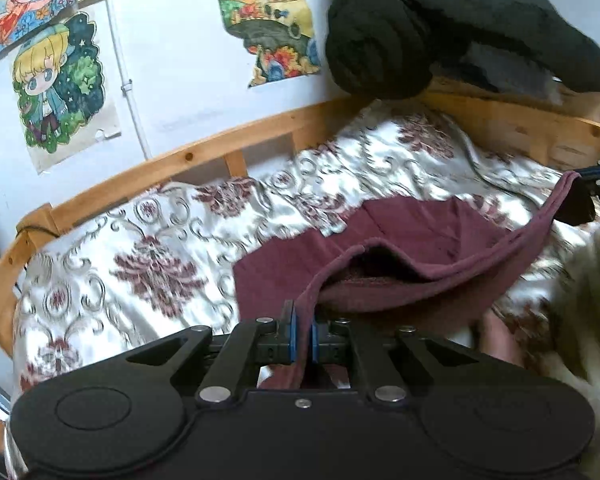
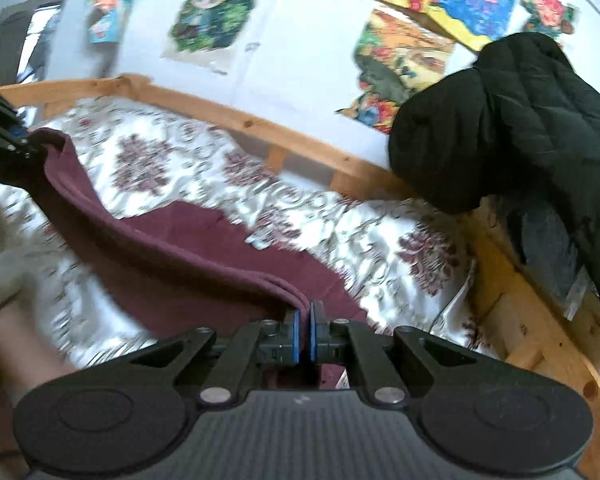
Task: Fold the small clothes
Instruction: 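Carry the held hem over the shirt body to the collar, open both grippers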
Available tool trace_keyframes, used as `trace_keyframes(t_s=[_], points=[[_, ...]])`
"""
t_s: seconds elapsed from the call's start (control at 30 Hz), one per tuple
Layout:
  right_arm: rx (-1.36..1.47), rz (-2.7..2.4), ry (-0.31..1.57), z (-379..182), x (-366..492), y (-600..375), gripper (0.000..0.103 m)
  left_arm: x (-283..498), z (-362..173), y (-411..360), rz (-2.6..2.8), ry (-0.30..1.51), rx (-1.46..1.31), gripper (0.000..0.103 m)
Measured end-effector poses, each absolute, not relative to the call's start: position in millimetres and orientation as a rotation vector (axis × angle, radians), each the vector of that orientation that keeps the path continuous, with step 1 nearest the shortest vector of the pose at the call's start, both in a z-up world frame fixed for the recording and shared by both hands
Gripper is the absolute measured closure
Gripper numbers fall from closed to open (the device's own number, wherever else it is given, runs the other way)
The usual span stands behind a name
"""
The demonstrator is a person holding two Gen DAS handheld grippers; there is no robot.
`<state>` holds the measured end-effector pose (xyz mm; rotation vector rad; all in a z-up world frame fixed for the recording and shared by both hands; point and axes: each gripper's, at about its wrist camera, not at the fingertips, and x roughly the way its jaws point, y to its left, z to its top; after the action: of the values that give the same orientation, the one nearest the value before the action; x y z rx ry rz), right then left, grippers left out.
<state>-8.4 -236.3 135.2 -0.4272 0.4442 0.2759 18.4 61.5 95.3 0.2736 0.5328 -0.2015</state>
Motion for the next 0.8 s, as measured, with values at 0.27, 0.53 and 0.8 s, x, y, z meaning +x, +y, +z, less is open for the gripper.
trace_keyframes(t_s=[0.27,0.53,0.8], points=[[-0.318,0.146,0.388,101.3,105.0,-224.4,0.097,142.5,75.1,74.8,-0.147,0.586,0.289,0.096],[-0.358,0.092,0.381,43.5,181.8,-204.0,0.097,231.8,32.0,79.4,-0.119,0.617,0.292,0.095],[-0.448,0.045,0.385,7.4,231.3,-195.8,0.096,292.8,-12.2,76.9,-0.128,0.632,0.230,0.095]])
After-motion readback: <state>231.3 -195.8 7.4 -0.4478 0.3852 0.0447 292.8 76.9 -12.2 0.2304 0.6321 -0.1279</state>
